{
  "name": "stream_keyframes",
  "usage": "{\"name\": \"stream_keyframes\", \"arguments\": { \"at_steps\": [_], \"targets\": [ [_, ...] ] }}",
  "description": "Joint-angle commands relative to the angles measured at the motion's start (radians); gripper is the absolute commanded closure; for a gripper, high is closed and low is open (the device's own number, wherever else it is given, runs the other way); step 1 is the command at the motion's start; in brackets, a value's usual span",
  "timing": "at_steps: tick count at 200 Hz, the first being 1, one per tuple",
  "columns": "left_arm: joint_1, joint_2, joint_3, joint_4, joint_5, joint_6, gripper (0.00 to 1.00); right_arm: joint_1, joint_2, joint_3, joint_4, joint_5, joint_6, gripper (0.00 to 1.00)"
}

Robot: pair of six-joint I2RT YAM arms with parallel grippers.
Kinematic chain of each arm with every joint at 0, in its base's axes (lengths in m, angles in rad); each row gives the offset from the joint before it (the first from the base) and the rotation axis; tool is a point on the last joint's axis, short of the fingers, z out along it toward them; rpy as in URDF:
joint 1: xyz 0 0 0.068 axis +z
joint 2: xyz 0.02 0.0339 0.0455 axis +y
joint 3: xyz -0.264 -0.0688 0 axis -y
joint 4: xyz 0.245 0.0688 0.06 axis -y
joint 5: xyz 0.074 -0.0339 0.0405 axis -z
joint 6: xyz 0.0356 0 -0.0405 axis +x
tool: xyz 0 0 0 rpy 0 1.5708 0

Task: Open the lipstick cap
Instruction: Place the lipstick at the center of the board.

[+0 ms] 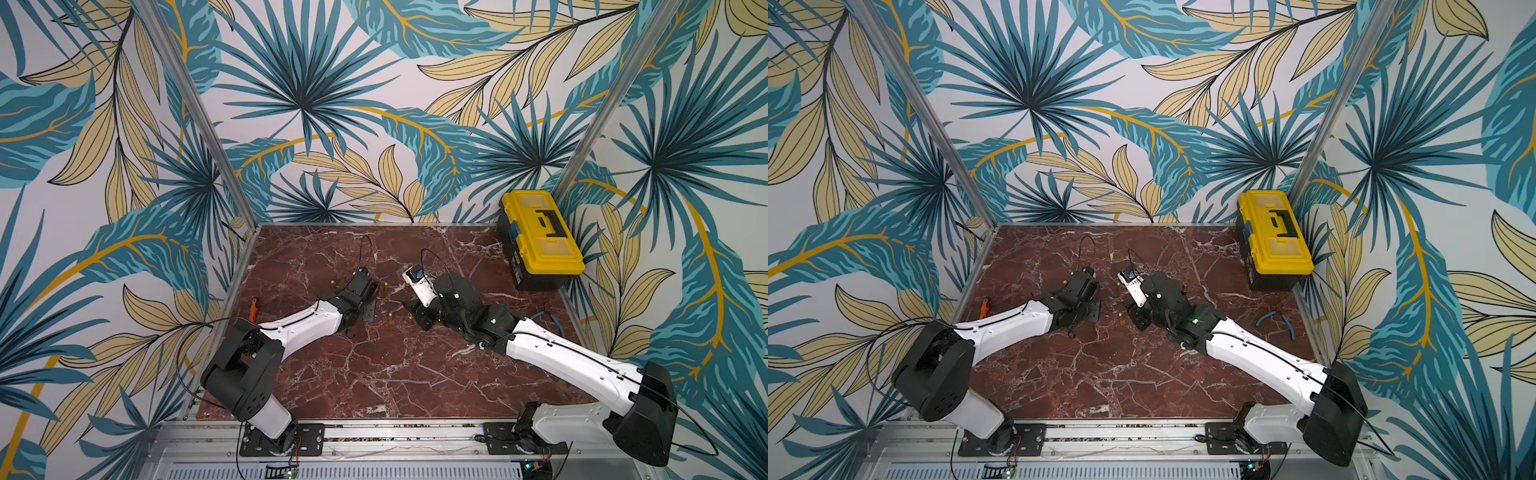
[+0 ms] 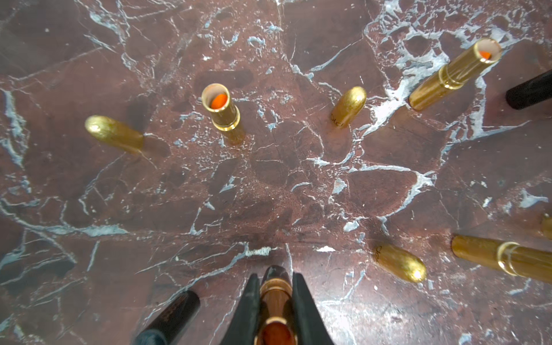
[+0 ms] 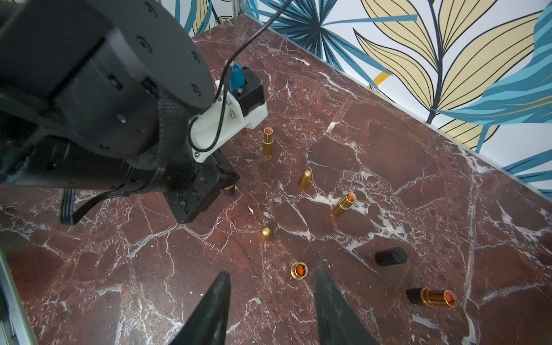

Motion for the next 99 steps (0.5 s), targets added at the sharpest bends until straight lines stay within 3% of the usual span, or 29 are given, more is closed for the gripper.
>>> {"name": "stream_keyframes", "arguments": {
  "at_steps": [1,99],
  "targets": [
    [-0.004,0.022,-0.017,0.046,-0.003,0.007,0.91,-0.001,0.015,0.01,-0.019,0.009,-0.002,0.53],
    [-0.004,0.051,-0.042,0.053,0.024,-0.01,0.88,-0.001,0.013,-0.007,-0.011,0.018,0.004,0.53]
  ]
}}
